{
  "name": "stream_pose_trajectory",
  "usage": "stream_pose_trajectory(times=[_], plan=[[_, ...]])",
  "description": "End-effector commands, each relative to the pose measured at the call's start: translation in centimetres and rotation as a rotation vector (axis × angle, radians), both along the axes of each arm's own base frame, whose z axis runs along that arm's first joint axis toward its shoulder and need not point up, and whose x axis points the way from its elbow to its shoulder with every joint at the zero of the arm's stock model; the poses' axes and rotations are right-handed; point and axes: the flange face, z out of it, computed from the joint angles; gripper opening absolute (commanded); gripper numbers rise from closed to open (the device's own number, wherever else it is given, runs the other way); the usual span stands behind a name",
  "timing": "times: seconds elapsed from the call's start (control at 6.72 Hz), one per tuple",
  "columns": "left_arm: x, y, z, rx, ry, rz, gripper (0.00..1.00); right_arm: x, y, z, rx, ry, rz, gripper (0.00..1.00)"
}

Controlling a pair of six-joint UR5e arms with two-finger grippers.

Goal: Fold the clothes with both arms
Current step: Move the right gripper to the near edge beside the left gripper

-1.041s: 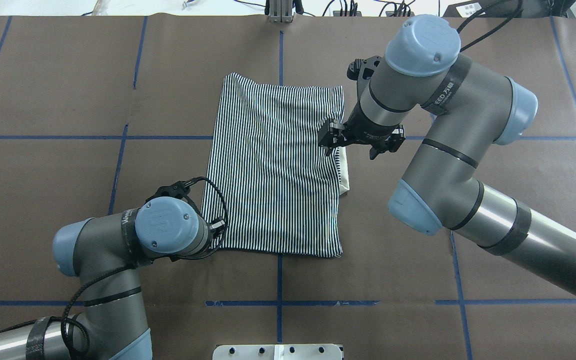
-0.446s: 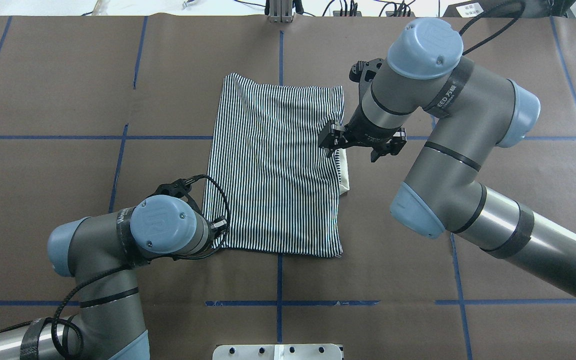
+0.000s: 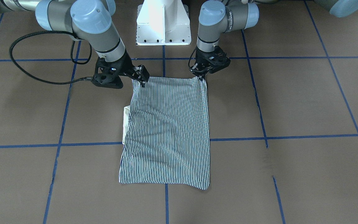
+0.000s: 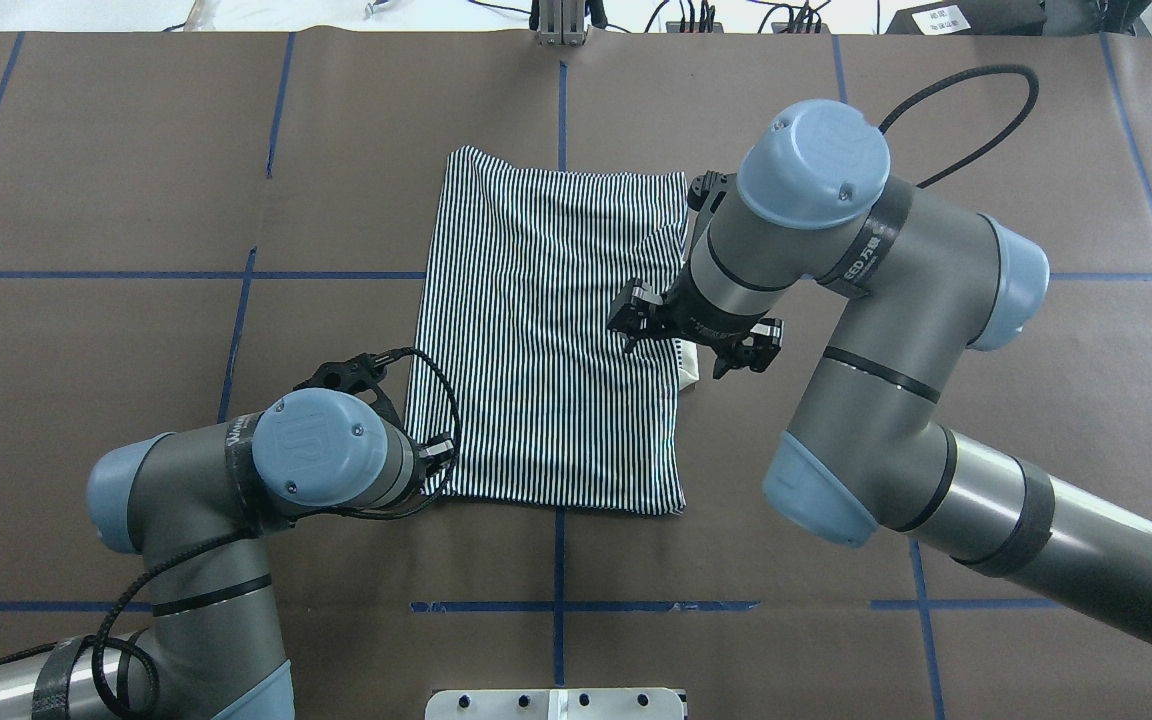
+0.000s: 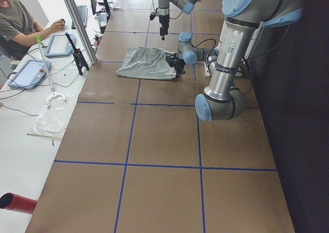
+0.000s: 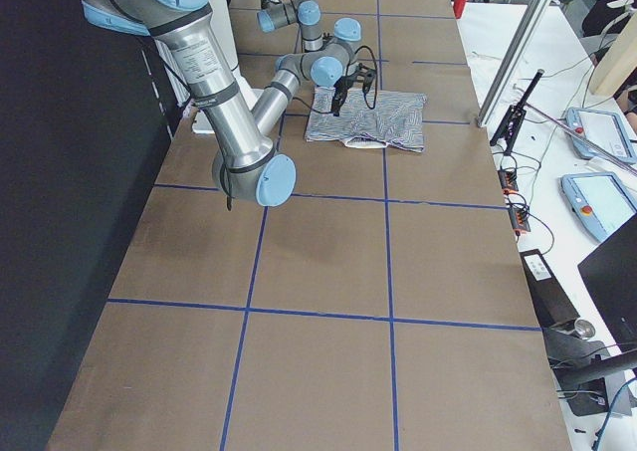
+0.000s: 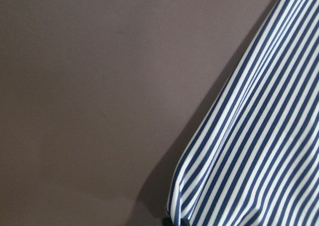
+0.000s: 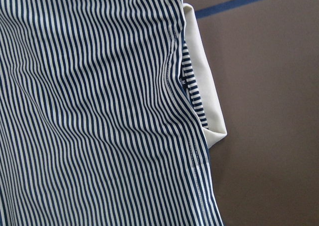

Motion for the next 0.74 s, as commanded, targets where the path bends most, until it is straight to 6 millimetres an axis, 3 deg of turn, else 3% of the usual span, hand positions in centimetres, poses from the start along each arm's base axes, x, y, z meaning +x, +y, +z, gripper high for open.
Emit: stream_pose_trajectory(times=[0.0, 0.15, 0.3, 0.59], plan=[[-0.1, -0.2, 0.1, 0.041, -0.008, 0.042, 0.00, -5.7, 6.6, 0.6, -0.120, 0.056, 0.193, 1.00], [-0.1, -0.2, -0.1, 0.036, -0.002, 0.034, 0.00, -7.5, 8.4, 0.9, -0.196, 0.068, 0.301, 1.00], [-0.5, -0.6, -0.3, 0.038, 0.002, 0.026, 0.00, -8.3, 8.9, 1.3, -0.248, 0.076, 0.366, 1.00], [-1.2, -1.0, -0.9, 0.047, 0.016, 0.023, 0.00, -11.1, 7.8, 3.8, -0.245, 0.150, 0.383, 1.00]])
